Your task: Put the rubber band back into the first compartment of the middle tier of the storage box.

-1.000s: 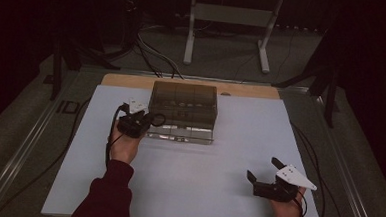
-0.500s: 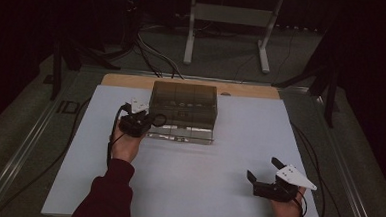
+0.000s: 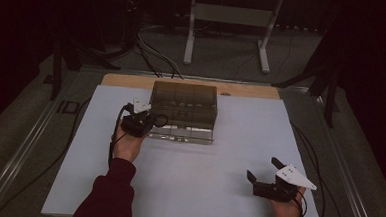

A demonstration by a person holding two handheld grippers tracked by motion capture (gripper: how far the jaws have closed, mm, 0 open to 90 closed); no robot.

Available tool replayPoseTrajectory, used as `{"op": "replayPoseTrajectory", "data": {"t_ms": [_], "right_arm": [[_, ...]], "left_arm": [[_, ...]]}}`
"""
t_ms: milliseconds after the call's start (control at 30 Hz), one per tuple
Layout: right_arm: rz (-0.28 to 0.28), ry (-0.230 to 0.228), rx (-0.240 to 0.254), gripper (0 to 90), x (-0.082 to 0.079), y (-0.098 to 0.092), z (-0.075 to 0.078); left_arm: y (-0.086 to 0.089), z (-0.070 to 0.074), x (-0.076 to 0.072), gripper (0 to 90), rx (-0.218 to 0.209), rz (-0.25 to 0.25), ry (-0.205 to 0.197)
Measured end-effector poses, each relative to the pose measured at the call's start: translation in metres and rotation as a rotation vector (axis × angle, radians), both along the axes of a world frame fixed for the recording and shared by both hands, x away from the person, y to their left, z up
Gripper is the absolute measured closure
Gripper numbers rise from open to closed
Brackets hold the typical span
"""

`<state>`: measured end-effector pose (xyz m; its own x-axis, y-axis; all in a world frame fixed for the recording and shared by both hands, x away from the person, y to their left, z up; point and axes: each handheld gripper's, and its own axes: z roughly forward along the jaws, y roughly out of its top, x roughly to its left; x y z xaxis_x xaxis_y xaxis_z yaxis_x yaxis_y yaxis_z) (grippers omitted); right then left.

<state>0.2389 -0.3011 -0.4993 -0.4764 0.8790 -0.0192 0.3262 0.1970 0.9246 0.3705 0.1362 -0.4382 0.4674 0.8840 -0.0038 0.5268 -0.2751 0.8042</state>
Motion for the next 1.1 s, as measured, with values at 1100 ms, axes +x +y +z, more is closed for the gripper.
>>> {"op": "replayPoseTrajectory", "data": {"t_ms": [1100], "right_arm": [[-0.001,-0.001,-0.002,0.1,0.0,-0.0001,0.0001]], "left_arm": [[-0.0018,-0.0067,0.0069,89.0,0.021,-0.001,0.022]]}}
